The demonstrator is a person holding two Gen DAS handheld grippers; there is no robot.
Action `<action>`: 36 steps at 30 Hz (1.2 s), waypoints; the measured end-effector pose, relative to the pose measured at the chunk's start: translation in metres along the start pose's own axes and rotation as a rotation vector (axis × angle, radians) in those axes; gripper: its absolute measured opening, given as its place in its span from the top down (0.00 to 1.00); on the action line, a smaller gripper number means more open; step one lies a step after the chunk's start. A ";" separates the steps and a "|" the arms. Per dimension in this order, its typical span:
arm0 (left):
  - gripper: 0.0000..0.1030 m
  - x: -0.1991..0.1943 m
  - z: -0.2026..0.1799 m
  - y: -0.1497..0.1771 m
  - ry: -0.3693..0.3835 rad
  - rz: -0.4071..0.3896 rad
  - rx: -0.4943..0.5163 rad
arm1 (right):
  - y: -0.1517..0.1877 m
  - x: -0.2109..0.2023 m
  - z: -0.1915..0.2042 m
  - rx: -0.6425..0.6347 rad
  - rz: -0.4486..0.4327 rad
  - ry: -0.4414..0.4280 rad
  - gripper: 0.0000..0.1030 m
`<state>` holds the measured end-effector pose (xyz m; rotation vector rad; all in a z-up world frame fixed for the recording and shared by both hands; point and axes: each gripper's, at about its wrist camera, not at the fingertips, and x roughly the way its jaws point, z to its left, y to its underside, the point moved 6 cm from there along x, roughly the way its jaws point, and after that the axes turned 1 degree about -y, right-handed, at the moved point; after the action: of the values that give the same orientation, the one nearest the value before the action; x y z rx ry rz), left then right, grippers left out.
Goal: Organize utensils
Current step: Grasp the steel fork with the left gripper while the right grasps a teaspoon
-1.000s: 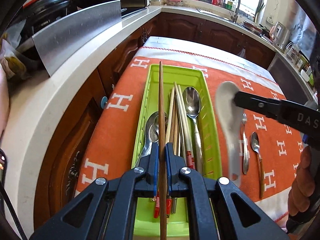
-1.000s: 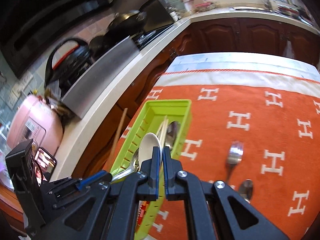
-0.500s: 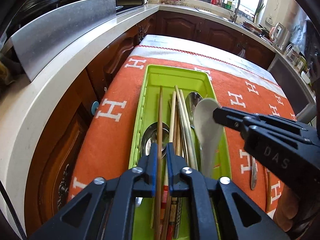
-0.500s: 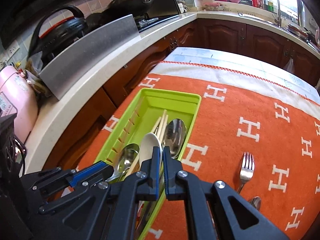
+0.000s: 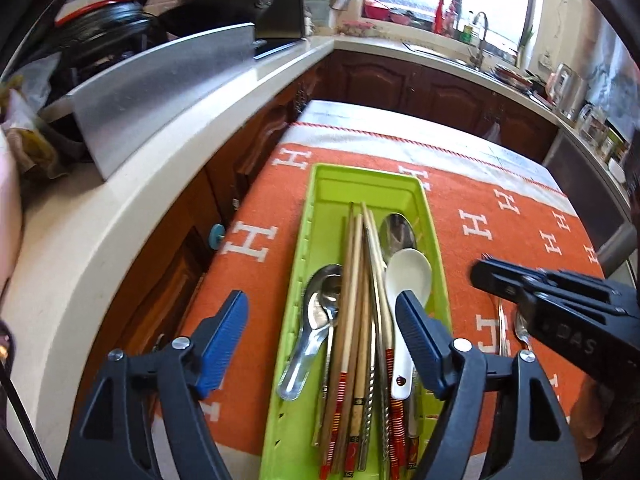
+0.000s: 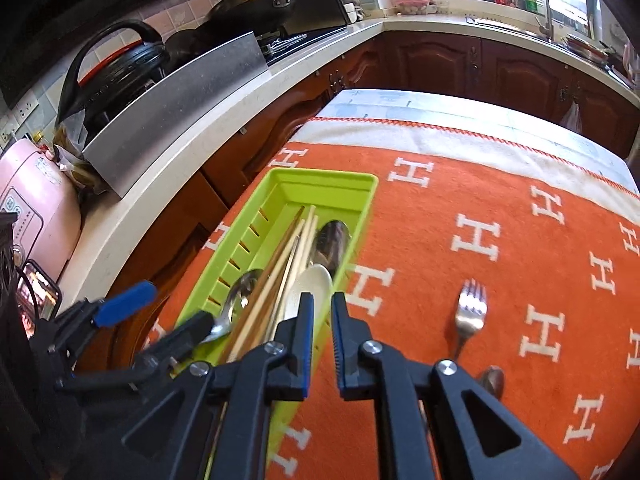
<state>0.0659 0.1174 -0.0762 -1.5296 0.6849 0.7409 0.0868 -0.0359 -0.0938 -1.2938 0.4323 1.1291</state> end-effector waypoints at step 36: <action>0.27 -0.022 -0.102 0.029 0.160 0.013 0.127 | 0.095 -0.021 -0.105 0.217 0.092 0.049 0.80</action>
<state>0.0367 0.0130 -0.0715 -1.4793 0.8460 0.5774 0.0312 -0.1512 -0.1581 -1.1219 0.6385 1.0961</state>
